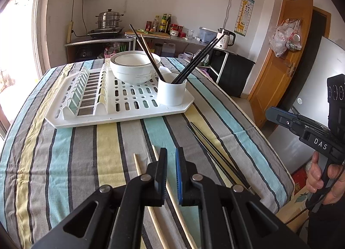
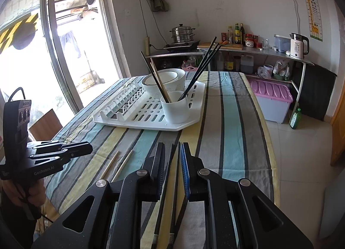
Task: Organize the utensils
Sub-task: 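Lower both open tools toward the wooden chopsticks on the cloth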
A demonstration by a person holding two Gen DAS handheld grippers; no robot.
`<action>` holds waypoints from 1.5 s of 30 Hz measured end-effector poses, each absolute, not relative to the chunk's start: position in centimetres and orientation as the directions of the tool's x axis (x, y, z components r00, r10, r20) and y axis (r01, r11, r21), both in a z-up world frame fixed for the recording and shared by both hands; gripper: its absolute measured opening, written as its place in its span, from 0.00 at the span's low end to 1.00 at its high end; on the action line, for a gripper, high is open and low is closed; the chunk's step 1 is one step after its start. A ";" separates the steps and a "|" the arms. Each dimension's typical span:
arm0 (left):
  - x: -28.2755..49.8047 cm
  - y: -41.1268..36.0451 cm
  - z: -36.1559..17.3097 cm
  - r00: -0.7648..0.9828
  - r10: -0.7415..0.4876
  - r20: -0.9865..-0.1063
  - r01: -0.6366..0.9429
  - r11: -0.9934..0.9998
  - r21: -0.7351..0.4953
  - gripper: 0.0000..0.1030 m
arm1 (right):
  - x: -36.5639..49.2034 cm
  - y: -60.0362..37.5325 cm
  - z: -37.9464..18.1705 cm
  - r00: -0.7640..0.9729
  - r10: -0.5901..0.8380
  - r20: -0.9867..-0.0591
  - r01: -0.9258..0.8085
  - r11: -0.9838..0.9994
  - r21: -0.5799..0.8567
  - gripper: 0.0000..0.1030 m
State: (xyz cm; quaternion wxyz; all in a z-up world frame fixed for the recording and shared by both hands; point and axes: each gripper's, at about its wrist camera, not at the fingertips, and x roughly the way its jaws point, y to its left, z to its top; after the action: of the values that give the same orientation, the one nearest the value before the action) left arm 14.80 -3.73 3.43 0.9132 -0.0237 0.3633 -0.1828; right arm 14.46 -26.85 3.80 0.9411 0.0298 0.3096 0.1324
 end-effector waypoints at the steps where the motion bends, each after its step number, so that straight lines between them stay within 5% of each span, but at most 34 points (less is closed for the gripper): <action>1: 14.8 -3.8 3.3 0.667 -0.351 -0.657 0.316 0.932 -0.177 0.08 | 14.7 -26.9 3.5 0.768 0.267 -0.582 -0.230 0.963 0.138 0.15; 7: 15.5 -2.8 2.7 0.667 -0.330 -0.667 0.285 0.941 -0.181 0.17 | 16.0 -26.6 2.1 0.737 0.276 -0.617 -0.238 0.960 0.146 0.15; 45: 20.6 -1.9 -3.7 0.555 -0.215 -0.803 0.209 0.971 -0.116 0.17 | 26.0 -20.5 -5.0 0.557 0.193 -0.808 -0.311 0.950 0.012 0.15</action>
State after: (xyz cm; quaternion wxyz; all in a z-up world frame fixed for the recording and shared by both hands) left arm 20.61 -1.86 -3.66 0.8818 -0.0033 0.4561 -0.1205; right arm 26.00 -20.51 -5.03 0.8798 -0.0660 0.4485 0.1432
